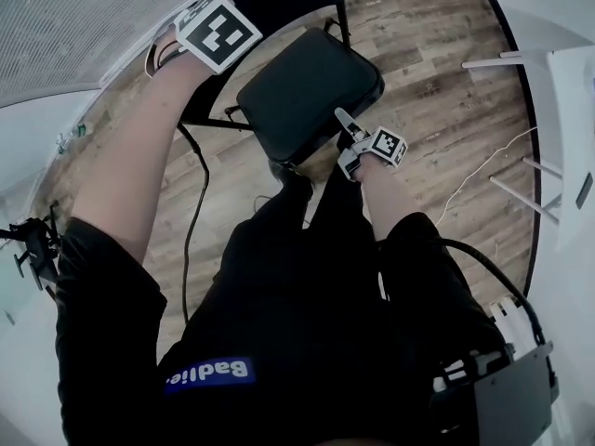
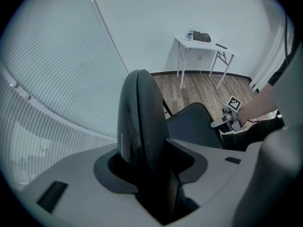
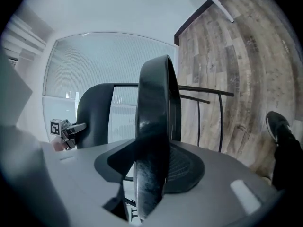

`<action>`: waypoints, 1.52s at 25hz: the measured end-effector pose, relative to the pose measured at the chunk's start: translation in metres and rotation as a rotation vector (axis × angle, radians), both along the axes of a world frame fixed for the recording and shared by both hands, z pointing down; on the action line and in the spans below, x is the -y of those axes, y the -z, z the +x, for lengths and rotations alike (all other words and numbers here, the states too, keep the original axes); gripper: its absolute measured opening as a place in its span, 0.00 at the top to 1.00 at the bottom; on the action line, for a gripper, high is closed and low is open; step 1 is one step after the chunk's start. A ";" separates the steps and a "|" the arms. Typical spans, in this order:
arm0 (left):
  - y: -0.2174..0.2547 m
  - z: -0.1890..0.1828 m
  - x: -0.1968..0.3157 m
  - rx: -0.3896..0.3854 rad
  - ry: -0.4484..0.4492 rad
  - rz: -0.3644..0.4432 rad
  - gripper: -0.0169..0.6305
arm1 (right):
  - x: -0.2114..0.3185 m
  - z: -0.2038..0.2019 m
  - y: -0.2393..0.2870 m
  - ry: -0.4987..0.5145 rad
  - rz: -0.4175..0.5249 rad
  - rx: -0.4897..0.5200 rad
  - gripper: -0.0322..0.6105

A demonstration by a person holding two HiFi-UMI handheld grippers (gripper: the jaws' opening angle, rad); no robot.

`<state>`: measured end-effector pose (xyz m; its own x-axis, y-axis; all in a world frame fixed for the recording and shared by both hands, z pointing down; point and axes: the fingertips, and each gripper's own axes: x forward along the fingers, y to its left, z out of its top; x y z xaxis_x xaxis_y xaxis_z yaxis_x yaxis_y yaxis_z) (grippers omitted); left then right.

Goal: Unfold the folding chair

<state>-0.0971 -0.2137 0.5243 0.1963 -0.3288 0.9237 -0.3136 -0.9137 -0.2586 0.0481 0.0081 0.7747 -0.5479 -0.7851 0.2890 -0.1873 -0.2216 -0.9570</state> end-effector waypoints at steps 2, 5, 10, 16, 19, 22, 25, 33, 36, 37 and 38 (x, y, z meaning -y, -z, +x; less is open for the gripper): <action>-0.007 -0.003 0.005 0.003 0.010 -0.004 0.71 | -0.006 0.008 -0.012 -0.003 -0.007 -0.009 0.70; -0.022 -0.005 0.002 -0.014 0.025 -0.069 0.70 | -0.015 0.014 -0.026 -0.009 -0.019 -0.012 0.69; -0.053 -0.008 0.020 -0.027 0.030 -0.118 0.70 | -0.026 0.029 -0.064 -0.017 -0.070 -0.007 0.67; -0.073 -0.010 0.027 -0.054 0.023 -0.158 0.69 | -0.046 0.045 -0.106 -0.028 -0.158 -0.037 0.62; -0.079 -0.020 0.032 -0.067 0.023 -0.179 0.69 | -0.054 0.044 -0.119 -0.026 -0.194 -0.052 0.59; -0.103 -0.025 0.045 -0.088 0.024 -0.213 0.68 | -0.058 0.051 -0.147 -0.026 -0.223 -0.065 0.58; -0.121 -0.024 0.058 -0.120 0.019 -0.226 0.68 | -0.061 0.057 -0.171 -0.028 -0.235 -0.064 0.57; -0.166 -0.024 0.078 -0.168 0.019 -0.281 0.66 | -0.070 0.076 -0.220 -0.042 -0.239 -0.048 0.50; -0.177 -0.021 0.085 -0.172 0.025 -0.299 0.66 | -0.069 0.079 -0.230 -0.035 -0.212 -0.029 0.48; -0.178 -0.020 0.084 -0.172 0.025 -0.302 0.66 | -0.070 0.079 -0.232 -0.035 -0.202 -0.023 0.49; -0.177 -0.019 0.082 -0.173 0.025 -0.302 0.66 | -0.072 0.079 -0.233 -0.037 -0.193 -0.021 0.49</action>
<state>-0.1162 -0.2960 0.7016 0.3543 -0.0526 0.9337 -0.3526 -0.9322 0.0812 0.1274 0.0799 1.0079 -0.5119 -0.7332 0.4476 -0.1953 -0.4081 -0.8918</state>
